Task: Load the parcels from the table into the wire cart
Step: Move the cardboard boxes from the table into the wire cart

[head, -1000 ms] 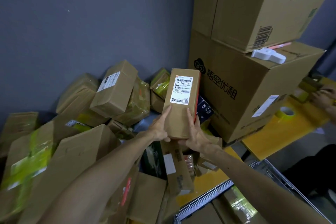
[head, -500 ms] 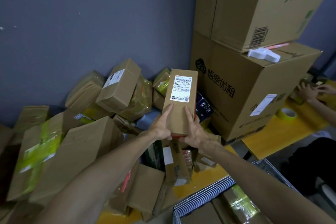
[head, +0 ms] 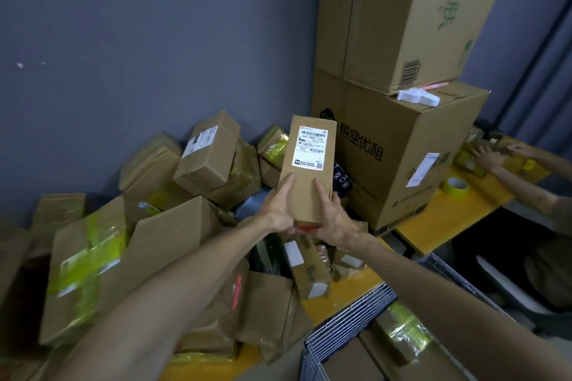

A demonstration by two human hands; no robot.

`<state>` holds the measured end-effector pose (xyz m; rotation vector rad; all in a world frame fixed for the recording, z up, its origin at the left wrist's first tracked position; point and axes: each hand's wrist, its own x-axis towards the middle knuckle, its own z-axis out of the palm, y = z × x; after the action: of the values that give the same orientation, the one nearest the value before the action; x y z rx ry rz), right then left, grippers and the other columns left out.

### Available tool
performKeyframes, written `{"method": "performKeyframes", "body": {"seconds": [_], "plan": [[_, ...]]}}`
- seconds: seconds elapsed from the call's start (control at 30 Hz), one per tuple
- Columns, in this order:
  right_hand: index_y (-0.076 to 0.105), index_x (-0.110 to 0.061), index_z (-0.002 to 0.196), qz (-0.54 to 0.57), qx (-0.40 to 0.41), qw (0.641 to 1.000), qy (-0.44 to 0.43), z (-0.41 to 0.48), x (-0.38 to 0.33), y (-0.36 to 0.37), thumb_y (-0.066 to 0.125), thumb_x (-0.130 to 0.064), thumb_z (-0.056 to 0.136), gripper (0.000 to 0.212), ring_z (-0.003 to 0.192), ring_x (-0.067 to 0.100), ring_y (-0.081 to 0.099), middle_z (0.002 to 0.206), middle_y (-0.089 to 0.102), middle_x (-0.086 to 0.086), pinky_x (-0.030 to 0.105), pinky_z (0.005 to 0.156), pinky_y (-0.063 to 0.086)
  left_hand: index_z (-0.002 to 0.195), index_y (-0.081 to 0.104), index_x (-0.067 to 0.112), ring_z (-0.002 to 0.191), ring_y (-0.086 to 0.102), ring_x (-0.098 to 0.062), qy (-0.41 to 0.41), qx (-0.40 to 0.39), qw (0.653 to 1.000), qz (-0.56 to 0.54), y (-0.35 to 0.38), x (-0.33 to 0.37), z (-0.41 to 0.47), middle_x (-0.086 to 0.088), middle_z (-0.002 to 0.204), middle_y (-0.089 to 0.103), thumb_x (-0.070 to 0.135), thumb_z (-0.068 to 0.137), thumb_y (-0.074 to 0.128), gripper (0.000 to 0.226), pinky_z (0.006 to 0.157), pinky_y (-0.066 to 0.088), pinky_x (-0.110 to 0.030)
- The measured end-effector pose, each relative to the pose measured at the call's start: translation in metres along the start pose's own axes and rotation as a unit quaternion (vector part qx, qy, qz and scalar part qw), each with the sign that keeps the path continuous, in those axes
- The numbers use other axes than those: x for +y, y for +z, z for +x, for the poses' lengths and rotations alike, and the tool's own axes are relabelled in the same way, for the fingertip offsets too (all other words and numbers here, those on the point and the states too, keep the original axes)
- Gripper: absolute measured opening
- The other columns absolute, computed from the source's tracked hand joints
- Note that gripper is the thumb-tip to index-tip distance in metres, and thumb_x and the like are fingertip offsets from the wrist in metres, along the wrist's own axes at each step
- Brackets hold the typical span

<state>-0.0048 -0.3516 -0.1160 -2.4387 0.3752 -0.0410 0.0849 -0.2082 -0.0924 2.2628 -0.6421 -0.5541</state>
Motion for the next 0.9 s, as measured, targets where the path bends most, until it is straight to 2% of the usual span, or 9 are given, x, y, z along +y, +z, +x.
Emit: {"method": "performKeyframes", "body": {"seconds": [0.07,0.13,0.23,0.4,0.5,0.6,0.8,0.9], "plan": [[-0.018,-0.036,0.153,0.014,0.025,1.000,0.006,-0.015,-0.012,0.003,0.084,-0.038,0.072,0.130,0.139,0.032,0.029,0.155,0.006,0.011,0.046,0.114,0.034,0.157,0.005,0.033,0.144,0.031,-0.029,0.035,0.009,0.999,0.008,-0.005,-0.001,-0.013,-0.008,0.159,0.026,0.009,0.075,0.082,0.115,0.115,0.031,-0.037],[-0.013,-0.033,0.155,0.029,0.048,0.998,0.012,-0.031,-0.019,0.005,0.086,-0.036,0.071,0.130,0.142,0.033,0.025,0.156,0.005,0.011,0.045,0.117,0.030,0.157,0.005,0.031,0.143,0.033,-0.029,0.063,0.001,0.998,0.012,-0.006,-0.004,-0.026,-0.009,0.159,0.027,0.010,0.074,0.083,0.117,0.115,0.031,-0.037],[-0.014,-0.030,0.154,0.007,0.059,0.998,0.016,-0.063,-0.028,0.008,0.085,-0.032,0.074,0.128,0.141,0.028,0.023,0.156,0.003,0.012,0.038,0.116,0.027,0.157,-0.003,0.037,0.138,0.038,-0.030,0.075,-0.031,0.997,0.014,-0.002,-0.004,-0.045,-0.007,0.157,0.028,0.005,0.073,0.083,0.124,0.107,0.042,-0.039],[-0.017,-0.032,0.153,-0.014,0.096,0.993,0.061,-0.113,-0.031,0.010,0.086,-0.031,0.072,0.131,0.139,0.031,0.026,0.155,0.003,0.012,0.042,0.117,0.030,0.152,-0.007,0.048,0.127,0.046,-0.031,0.105,-0.041,0.993,0.046,0.014,0.002,-0.079,-0.009,0.147,0.039,0.002,0.075,0.079,0.124,0.101,0.048,-0.047],[-0.013,-0.026,0.155,-0.006,0.130,0.989,0.075,-0.144,-0.026,0.008,0.087,-0.033,0.072,0.129,0.141,0.032,0.024,0.157,0.003,0.012,0.039,0.116,0.030,0.154,-0.004,0.045,0.129,0.043,-0.031,0.130,-0.072,0.988,0.041,0.028,0.013,-0.094,-0.008,0.149,0.034,-0.003,0.078,0.076,0.121,0.100,0.048,-0.045],[-0.012,-0.022,0.156,-0.009,0.166,0.982,0.091,-0.176,-0.016,0.004,0.086,-0.039,0.072,0.130,0.143,0.032,0.023,0.159,0.003,0.013,0.039,0.117,0.027,0.156,-0.002,0.043,0.130,0.041,-0.031,0.152,-0.103,0.982,0.038,0.048,0.031,-0.108,-0.010,0.151,0.029,-0.004,0.077,0.076,0.121,0.101,0.048,-0.051],[-0.009,-0.017,0.156,0.006,0.217,0.966,0.139,-0.253,0.023,-0.010,0.087,-0.035,0.070,0.131,0.143,0.032,0.022,0.157,0.005,0.019,0.032,0.115,0.023,0.154,-0.002,0.046,0.123,0.046,-0.034,0.202,-0.155,0.965,0.068,0.107,0.070,-0.141,-0.010,0.147,0.031,-0.009,0.073,0.077,0.125,0.085,0.056,-0.043],[-0.004,-0.024,0.157,0.050,0.231,0.952,0.195,-0.298,0.044,-0.018,0.087,-0.030,0.070,0.126,0.143,0.030,0.023,0.158,0.006,0.016,0.036,0.118,0.023,0.153,-0.001,0.049,0.124,0.046,-0.031,0.240,-0.184,0.950,0.076,0.149,0.092,-0.161,-0.010,0.150,0.031,-0.005,0.071,0.080,0.127,0.085,0.054,-0.036]]}}
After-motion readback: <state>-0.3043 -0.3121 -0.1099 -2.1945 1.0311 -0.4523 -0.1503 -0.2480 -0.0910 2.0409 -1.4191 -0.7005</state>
